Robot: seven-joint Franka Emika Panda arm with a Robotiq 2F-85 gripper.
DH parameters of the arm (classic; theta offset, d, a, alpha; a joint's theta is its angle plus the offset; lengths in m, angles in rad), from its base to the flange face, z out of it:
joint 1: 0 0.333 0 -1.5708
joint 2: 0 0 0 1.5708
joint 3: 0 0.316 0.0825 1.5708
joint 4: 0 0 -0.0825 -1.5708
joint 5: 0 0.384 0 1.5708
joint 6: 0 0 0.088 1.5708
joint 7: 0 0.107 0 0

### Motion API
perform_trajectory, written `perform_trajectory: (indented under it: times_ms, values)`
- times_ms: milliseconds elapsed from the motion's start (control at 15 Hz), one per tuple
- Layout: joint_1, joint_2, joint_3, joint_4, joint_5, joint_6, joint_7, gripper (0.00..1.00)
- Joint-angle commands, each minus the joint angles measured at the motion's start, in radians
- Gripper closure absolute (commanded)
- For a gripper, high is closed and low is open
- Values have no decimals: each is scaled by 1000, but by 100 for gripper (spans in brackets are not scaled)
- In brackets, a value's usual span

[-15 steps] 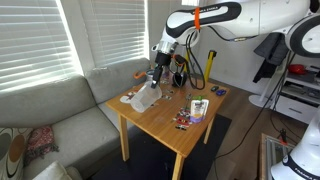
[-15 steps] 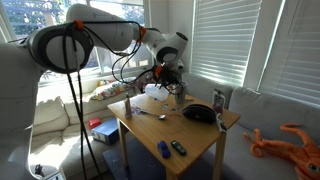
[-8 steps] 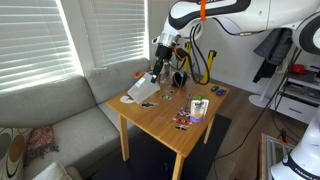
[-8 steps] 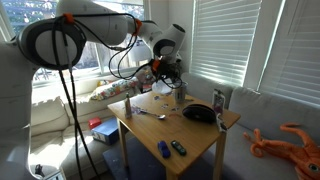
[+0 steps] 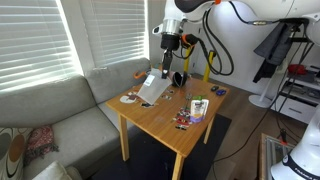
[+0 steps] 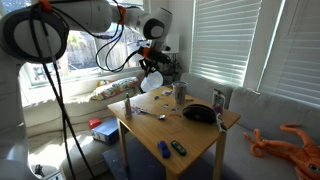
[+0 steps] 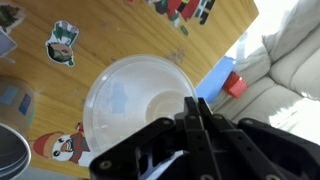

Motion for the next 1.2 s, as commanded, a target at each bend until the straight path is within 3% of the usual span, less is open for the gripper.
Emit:
perform_trajectory:
  times_ms: [0,467,1133]
  values:
    - [51,-16,-3,49,-168,-137,14,99]
    - [125,-4,12,19,-466,-132,-68,99]
    - [174,42,41,-9,-602,-65,-87,99]
